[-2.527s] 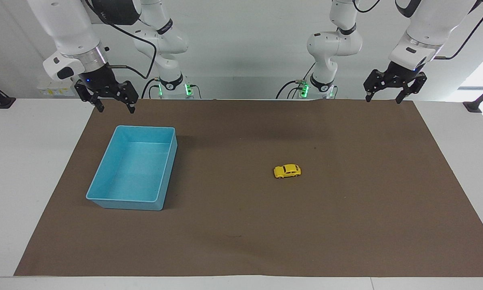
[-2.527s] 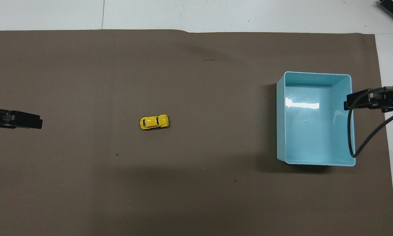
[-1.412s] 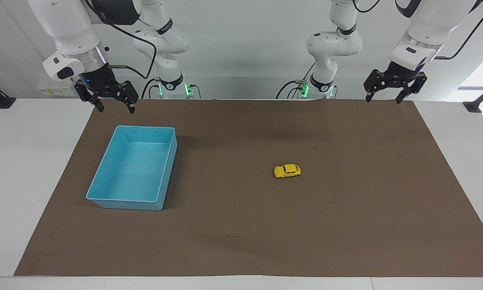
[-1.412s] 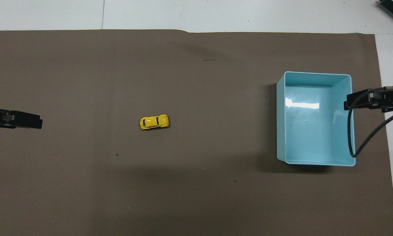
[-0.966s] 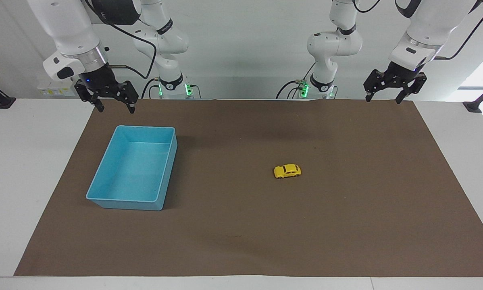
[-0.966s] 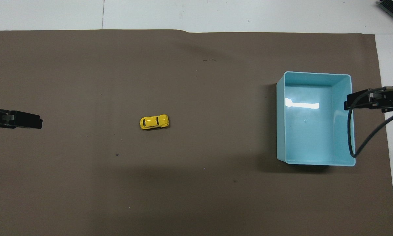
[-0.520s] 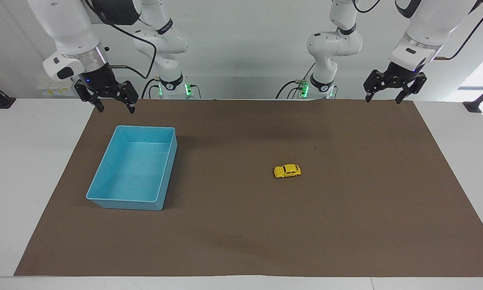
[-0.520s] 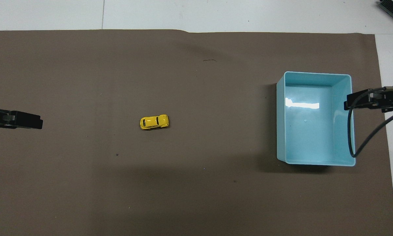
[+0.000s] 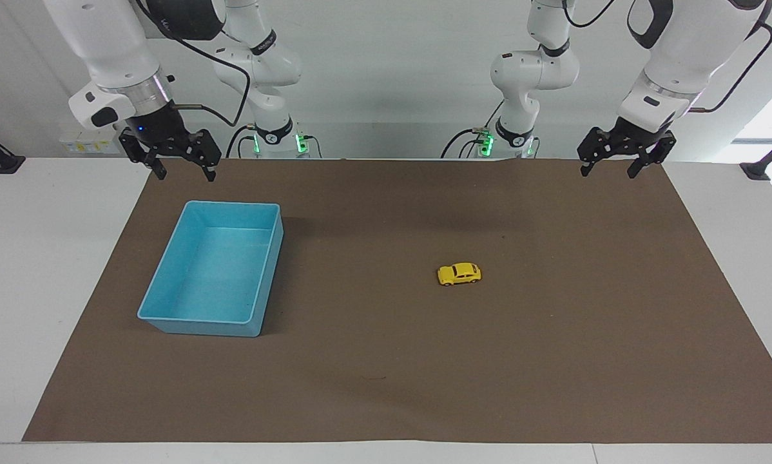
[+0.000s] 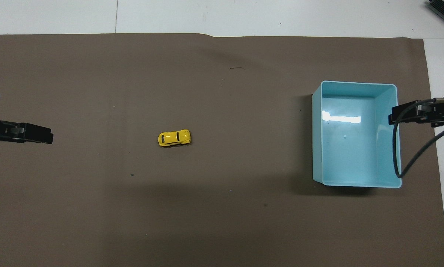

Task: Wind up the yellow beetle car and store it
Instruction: 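Reach the left gripper toward the yellow toy car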

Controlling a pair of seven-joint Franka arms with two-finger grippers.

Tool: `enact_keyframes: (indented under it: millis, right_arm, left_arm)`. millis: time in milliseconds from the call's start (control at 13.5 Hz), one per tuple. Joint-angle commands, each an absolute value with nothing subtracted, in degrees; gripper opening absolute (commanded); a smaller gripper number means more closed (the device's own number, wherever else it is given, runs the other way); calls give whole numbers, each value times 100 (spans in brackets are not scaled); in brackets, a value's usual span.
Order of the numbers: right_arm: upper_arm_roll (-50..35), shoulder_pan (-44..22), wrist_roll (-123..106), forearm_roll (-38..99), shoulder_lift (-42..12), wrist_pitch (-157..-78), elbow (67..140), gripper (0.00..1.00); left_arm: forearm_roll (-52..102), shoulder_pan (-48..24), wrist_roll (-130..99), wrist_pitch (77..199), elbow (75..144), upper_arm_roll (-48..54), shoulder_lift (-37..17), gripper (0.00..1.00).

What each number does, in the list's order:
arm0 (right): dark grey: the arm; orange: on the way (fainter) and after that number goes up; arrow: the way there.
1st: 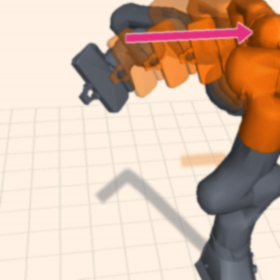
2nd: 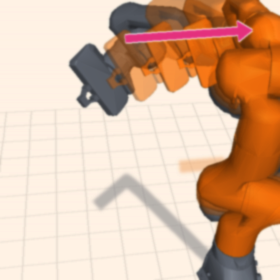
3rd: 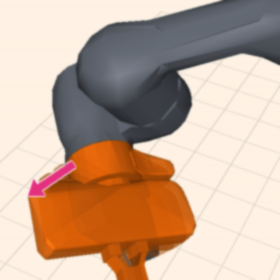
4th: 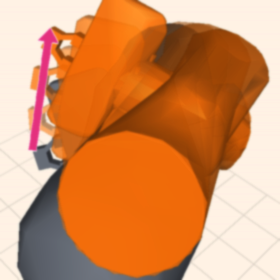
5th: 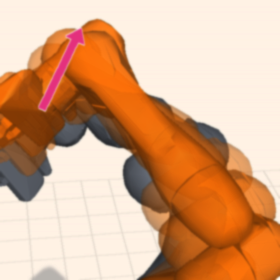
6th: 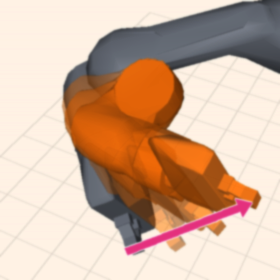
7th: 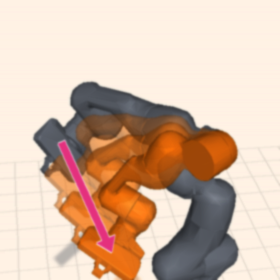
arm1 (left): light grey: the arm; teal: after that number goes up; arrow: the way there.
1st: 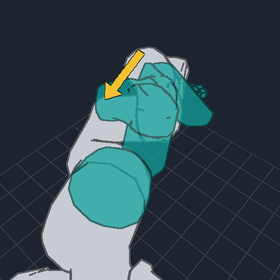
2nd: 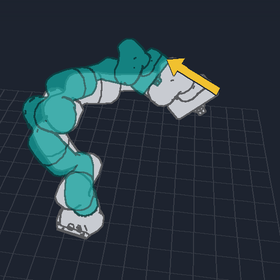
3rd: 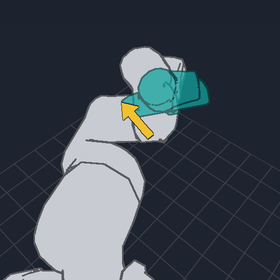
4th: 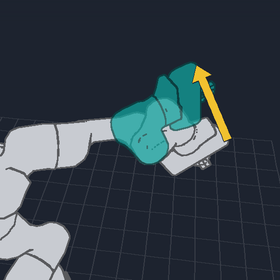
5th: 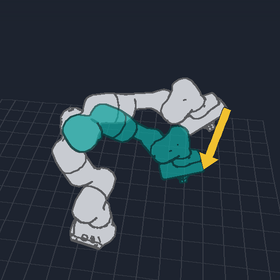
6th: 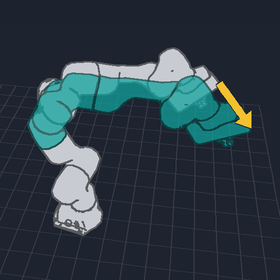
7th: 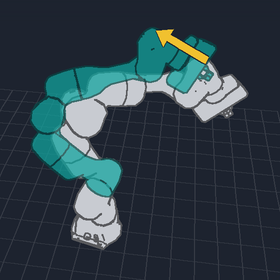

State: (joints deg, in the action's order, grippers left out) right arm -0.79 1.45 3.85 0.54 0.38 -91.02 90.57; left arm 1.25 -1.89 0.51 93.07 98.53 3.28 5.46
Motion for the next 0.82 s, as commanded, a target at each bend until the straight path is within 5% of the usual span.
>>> enact_keyframes:
  millis: [0, 743]
  right_arm:
    - [-70, 185, 229, 105, 9, -9053, 9000, 100]
    - [-62, 185, 237, 105, 9, -9053, 9000, 100]
  left_arm:
    - [97, -237, -62, 9527, 9958, 308, 536, 100]
    - [105, -343, -1491, 10195, 10116, 316, 124, 100]
